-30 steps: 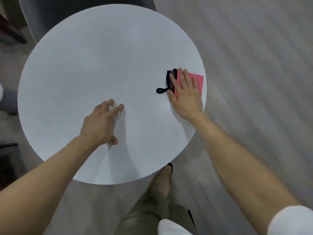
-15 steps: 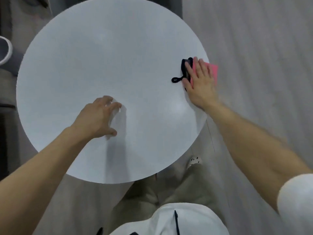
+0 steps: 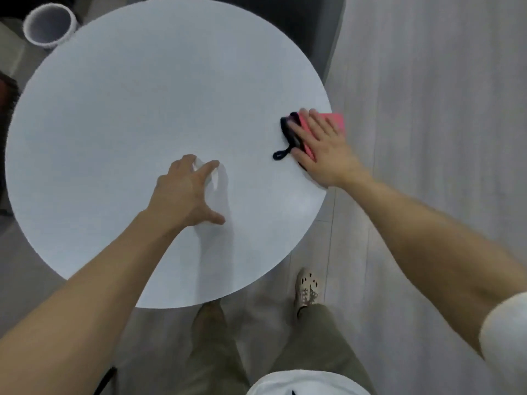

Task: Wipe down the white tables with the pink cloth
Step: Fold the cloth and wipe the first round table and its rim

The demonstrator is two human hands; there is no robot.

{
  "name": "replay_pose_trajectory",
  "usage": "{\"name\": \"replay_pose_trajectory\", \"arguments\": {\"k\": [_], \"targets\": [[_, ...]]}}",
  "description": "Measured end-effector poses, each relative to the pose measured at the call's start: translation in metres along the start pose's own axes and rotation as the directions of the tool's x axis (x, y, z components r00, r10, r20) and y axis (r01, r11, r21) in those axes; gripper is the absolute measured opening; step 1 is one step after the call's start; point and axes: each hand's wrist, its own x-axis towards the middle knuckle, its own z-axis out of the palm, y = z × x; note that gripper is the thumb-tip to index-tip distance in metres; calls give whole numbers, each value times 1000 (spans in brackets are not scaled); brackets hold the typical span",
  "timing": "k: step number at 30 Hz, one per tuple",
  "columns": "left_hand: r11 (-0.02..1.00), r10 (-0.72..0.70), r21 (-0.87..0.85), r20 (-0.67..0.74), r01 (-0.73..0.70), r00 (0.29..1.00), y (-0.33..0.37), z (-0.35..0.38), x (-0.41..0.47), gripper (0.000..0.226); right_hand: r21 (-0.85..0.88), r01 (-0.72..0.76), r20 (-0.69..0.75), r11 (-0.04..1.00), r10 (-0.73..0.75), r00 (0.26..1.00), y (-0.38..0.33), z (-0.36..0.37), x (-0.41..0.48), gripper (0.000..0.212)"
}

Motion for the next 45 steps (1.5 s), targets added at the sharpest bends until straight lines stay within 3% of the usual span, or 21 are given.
{"name": "replay_pose_trajectory", "arguments": {"k": [2,4,7,10,12,16,20,23,25,27,28,31,32,33,34,37,38,40,42,43,45], "targets": [[995,-89,-46,-13,89,996,16,-1,15,144,25,-157,-24,987,158,987,4,1,26,66],[986,-154,-59,17,155,988,27,-8,34,151,31,-204,-88,978,206,975,-27,12,15,65],[977,-199,-53,99,205,975,38,-16,55,160,55,112,-53,992,-109,993,-74,32,-64,64],[979,-198,-34,94,202,976,40,-16,59,161,91,470,110,878,-477,872,-62,30,-112,64],[978,-202,-29,72,205,977,38,-12,59,159,88,560,124,824,-567,814,-24,20,-80,63],[977,-211,-2,64,212,975,36,-9,64,159,-16,316,65,949,-315,947,47,-9,71,64],[973,-230,-11,58,231,971,34,-6,66,158,-70,114,100,991,-107,989,35,-18,190,69],[973,-232,0,62,233,971,33,-4,68,158,-34,103,58,994,-101,993,3,-10,194,69],[973,-232,17,70,232,970,33,-4,69,160,-2,232,41,973,-232,972,-12,-4,149,67],[970,-244,21,71,243,967,33,-3,69,161,44,437,59,898,-439,897,-22,2,85,64],[969,-248,26,69,247,966,33,-2,69,162,67,556,97,828,-560,823,-22,4,57,64],[969,-246,10,80,246,966,31,2,72,163,178,853,235,490,-863,447,12,-4,53,62],[968,-248,-11,83,250,965,29,5,73,164,188,885,248,425,-893,376,30,-9,82,62],[967,-250,-30,85,254,964,27,8,74,164,166,884,248,437,-886,391,44,-14,122,62],[965,-253,-44,91,258,963,25,10,74,164,118,851,223,511,-849,479,54,-17,166,62],[961,-262,-65,112,270,959,22,17,72,166,-26,553,132,833,-546,828,50,-24,272,64],[961,-260,-62,110,268,959,22,17,71,166,-33,426,98,904,-421,902,36,-21,285,65],[959,-264,-70,114,273,958,24,13,68,164,-1,305,41,952,-305,951,-9,-11,271,66],[938,-310,-133,93,320,946,29,11,62,161,58,497,57,866,-500,864,-47,2,208,65],[916,-350,-179,75,358,934,32,11,58,156,95,647,108,756,-654,748,-56,8,168,64],[860,-449,-263,23,438,893,38,17,45,133,155,868,203,471,-875,439,-44,12,115,65]]}}
